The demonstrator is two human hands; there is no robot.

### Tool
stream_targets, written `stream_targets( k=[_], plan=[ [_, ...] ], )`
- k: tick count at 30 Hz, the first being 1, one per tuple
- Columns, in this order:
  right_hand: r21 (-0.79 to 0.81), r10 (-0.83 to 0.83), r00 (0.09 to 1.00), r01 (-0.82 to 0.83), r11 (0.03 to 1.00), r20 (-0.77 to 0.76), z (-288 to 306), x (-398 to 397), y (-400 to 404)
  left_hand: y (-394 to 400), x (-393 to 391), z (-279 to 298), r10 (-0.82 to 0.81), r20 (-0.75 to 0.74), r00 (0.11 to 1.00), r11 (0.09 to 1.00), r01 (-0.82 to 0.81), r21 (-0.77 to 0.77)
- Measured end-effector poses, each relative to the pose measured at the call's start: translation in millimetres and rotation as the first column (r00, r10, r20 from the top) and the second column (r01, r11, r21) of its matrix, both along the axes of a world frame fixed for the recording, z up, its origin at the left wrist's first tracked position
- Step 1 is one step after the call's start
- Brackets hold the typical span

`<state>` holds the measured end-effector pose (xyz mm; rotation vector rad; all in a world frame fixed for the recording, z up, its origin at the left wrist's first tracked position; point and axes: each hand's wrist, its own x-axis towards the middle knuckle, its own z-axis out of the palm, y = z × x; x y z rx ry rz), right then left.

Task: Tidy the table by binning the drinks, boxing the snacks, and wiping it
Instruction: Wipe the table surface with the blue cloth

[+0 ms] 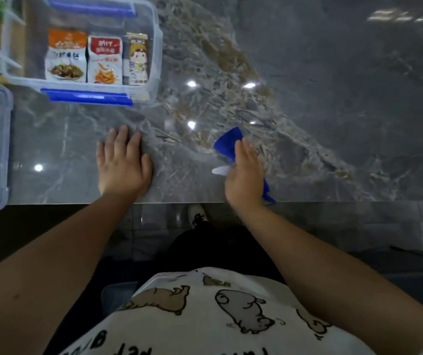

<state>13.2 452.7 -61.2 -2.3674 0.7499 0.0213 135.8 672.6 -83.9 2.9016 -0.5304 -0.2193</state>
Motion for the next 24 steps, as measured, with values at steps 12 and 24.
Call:
stream_targets(
  k=[12,24],
  plan=[
    [-0.133,0.311,0.95,-0.313,0.94,-0.038,6.5,17.7,47.4,6.3,0.9,-5.6,-0.016,0.024,1.0,1.0,0.017,-0.021],
    [-0.404,0.307,0.908,-0.404,0.821,-0.285,-23.5,-16.9,-9.6,4.2,0.2,-2.2,-0.003,0.012,1.0,1.0,0.003,-0.002]
  ],
)
